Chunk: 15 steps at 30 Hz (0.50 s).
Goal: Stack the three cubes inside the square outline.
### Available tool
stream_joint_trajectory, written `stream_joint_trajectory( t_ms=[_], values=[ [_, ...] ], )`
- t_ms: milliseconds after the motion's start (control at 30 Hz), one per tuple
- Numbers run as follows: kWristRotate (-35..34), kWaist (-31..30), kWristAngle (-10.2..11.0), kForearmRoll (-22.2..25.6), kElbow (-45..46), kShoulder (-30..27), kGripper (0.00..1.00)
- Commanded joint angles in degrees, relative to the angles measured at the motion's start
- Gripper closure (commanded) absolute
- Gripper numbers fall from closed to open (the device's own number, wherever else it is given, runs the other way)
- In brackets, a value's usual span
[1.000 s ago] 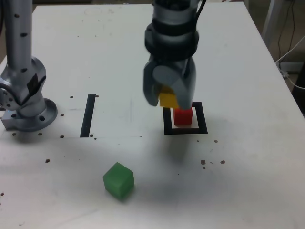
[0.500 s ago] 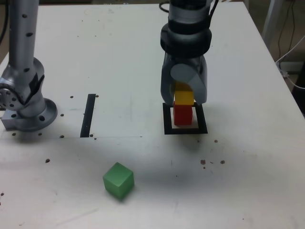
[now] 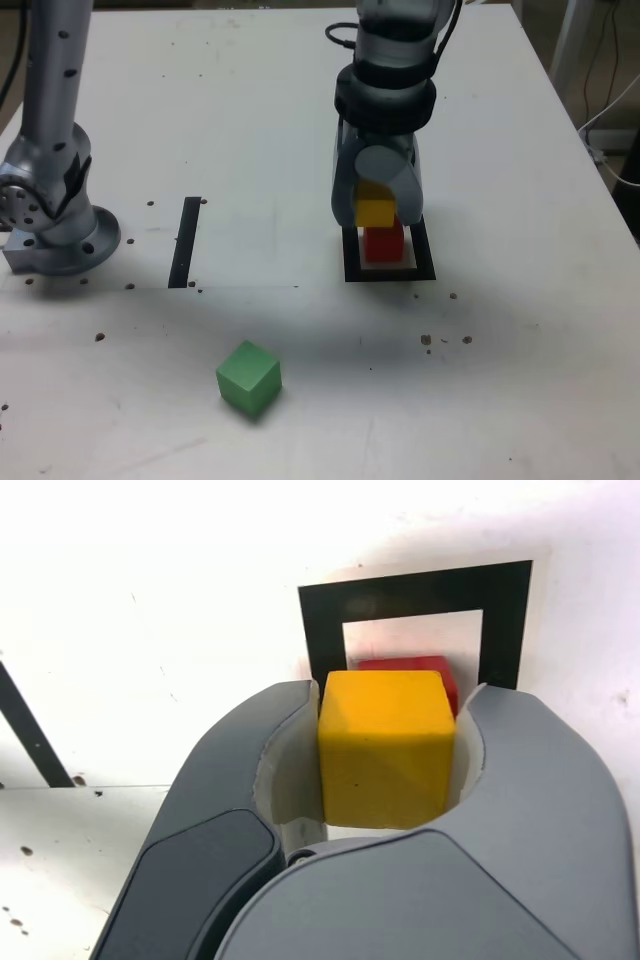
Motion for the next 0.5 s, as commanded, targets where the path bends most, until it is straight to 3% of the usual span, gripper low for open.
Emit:
stream_joint_trajectory(
  t_ms=[0, 467],
  values=[
    [-0.07, 0.19, 0.15, -0.12, 0.05, 0.48, 0.71],
    [0.1, -0.02, -0.32, -1.64, -0.14, 0.38, 0.7]
  ],
)
